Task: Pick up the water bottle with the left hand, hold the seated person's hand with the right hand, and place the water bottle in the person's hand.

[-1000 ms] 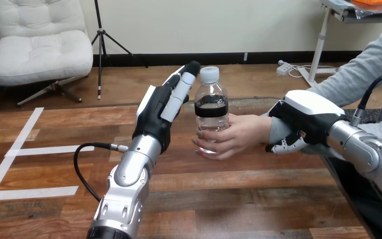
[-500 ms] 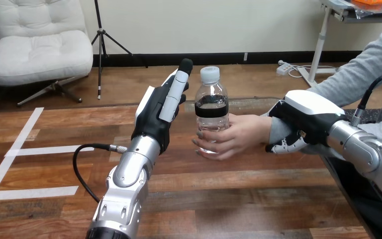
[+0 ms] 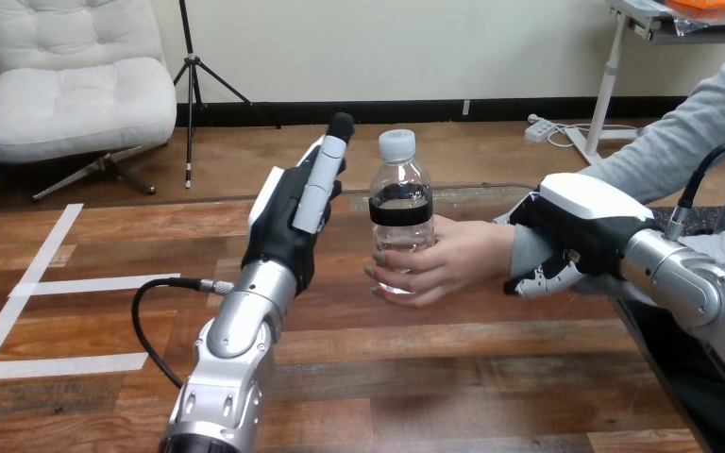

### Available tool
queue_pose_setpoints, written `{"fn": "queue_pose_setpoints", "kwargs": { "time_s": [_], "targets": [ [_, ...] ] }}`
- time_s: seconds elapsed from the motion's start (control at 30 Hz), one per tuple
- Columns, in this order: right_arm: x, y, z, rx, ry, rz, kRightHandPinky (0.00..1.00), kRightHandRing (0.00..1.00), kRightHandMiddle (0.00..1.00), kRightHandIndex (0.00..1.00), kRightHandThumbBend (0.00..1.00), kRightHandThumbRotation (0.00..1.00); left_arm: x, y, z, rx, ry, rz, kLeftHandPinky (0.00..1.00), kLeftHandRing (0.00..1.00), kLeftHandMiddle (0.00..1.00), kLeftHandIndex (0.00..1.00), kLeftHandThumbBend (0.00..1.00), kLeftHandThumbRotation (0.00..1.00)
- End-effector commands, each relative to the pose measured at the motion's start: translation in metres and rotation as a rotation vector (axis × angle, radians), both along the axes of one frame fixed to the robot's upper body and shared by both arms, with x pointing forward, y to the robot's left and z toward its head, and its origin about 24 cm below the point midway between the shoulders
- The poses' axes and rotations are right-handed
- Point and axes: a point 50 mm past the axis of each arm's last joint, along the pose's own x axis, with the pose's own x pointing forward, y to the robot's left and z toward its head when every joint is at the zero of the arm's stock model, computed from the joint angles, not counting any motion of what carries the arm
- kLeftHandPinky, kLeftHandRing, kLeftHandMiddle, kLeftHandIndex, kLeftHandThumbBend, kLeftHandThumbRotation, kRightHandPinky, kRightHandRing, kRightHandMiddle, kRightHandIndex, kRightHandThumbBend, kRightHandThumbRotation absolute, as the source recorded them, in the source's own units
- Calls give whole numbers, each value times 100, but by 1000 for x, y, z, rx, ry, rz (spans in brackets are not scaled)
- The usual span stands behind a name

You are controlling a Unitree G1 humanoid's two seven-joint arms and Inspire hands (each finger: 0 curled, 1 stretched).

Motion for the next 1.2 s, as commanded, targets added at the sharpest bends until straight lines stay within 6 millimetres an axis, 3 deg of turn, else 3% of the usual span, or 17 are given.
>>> {"fn": "queue_pose_setpoints", "kwargs": {
  "time_s": [0.0,0.13,0.57,1.17],
  "targets": [
    [13,16,28,43,-97,46,37,43,49,51,69,35,5,6,22,-3,-99,10,98,98,98,93,89,100],
    [13,15,27,17,-84,40,46,53,58,60,77,49,5,7,22,-8,-101,11,98,98,98,93,87,100],
    [14,15,26,-7,-55,42,59,69,72,73,96,69,4,9,22,-6,-98,16,98,97,98,93,87,100],
    [14,13,23,0,20,26,67,80,82,83,100,82,3,10,22,-6,-102,21,97,97,97,92,86,100]
  ]
}}
